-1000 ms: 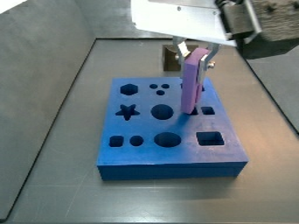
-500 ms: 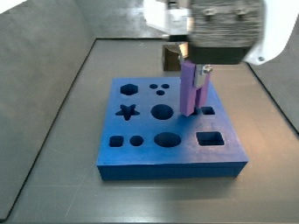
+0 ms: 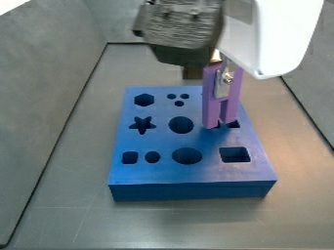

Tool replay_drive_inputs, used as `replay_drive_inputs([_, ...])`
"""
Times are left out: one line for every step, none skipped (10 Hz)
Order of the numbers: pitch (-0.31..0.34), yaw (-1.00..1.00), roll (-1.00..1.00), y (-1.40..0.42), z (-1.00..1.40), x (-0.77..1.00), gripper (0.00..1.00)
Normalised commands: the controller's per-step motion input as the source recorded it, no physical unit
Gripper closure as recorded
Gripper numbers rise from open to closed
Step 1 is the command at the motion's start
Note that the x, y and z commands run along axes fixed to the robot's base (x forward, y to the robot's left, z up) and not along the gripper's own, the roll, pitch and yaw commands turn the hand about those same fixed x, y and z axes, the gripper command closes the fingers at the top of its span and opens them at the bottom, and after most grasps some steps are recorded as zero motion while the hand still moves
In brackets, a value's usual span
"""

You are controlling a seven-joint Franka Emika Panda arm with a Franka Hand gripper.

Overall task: Pick up the double-square object. Move up. Place the double-square object on the fixture. Regrasp the double-square object. Move to above the board. Insert the double-square object.
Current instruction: Insert the double-square object.

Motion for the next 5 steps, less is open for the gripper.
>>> replay_drive_inputs([-0.071, -0.89, 0.0, 0.01, -0.13, 0.19, 1.0])
replay_drive_inputs([-0.066, -0.92, 0.01, 0.01, -0.15, 0.16, 1.0])
replay_drive_inputs([-0.046, -0.88, 0.09, 0.0, -0.13, 0.18, 1.0])
replay_drive_inputs([0.0, -0.87, 0.17, 0.0, -0.13, 0.13, 1.0])
replay_drive_inputs([0.0, -0.57, 0.11, 0.0, -0.06, 0.03, 1.0])
